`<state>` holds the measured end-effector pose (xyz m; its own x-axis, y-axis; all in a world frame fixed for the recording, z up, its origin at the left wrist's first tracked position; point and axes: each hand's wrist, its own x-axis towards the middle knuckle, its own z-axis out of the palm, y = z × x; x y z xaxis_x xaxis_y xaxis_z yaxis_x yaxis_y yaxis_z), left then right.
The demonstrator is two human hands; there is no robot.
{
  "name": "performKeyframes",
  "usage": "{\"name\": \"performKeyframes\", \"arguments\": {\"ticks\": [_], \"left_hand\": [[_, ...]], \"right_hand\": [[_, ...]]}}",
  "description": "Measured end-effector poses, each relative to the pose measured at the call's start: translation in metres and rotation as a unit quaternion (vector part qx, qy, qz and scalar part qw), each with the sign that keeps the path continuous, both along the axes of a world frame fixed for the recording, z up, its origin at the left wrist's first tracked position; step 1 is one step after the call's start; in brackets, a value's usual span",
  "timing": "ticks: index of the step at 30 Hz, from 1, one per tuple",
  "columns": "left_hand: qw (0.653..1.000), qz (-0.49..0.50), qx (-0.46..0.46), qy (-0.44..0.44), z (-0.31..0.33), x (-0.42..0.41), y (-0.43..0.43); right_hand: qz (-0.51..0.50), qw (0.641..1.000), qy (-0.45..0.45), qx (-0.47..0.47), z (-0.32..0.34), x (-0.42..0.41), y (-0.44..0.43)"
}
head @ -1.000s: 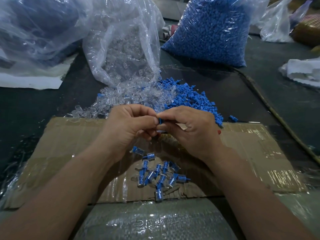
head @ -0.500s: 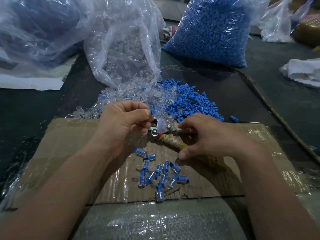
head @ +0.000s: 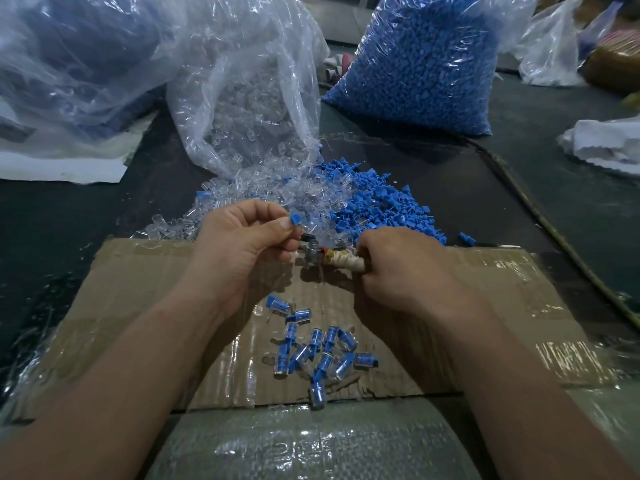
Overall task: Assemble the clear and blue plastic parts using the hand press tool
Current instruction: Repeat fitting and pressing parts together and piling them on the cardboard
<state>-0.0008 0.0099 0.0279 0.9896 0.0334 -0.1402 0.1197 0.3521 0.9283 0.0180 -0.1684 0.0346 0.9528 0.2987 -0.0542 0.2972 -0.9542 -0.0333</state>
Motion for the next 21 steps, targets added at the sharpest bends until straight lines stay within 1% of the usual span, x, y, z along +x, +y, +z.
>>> {"name": "performKeyframes", "arguments": {"ticks": [3, 5, 9, 11, 15, 21], "left_hand": [[1.0, 0.002, 0.016, -0.006, -0.0015, 0.001, 0.0012], [1.0, 0.004, 0.026, -0.014, -0.0023, 0.002, 0.002], [0.998, 0.007, 0.053, -0.036, -0.0035, 0.0028, 0.0017], [0.996, 0.01, 0.07, -0.052, -0.0034, 0.0025, 0.0001], [0.992, 0.019, 0.087, -0.085, -0.0037, 0.001, -0.0024], [0.99, 0.027, 0.081, -0.112, -0.0024, -0.0006, -0.0023]], "right_hand": [[-0.003, 1.0, 0.003, 0.029, -0.0027, 0.0002, -0.0025], [-0.006, 0.997, -0.002, 0.071, -0.001, -0.0004, -0.0058], [-0.016, 0.984, -0.06, 0.169, 0.0047, -0.0027, -0.0076], [-0.028, 0.976, -0.071, 0.206, 0.0055, -0.0053, -0.0064], [-0.014, 0.974, -0.057, 0.218, 0.0029, -0.0076, -0.0033], [0.008, 0.982, -0.04, 0.185, -0.0012, -0.0069, 0.0003]]}}
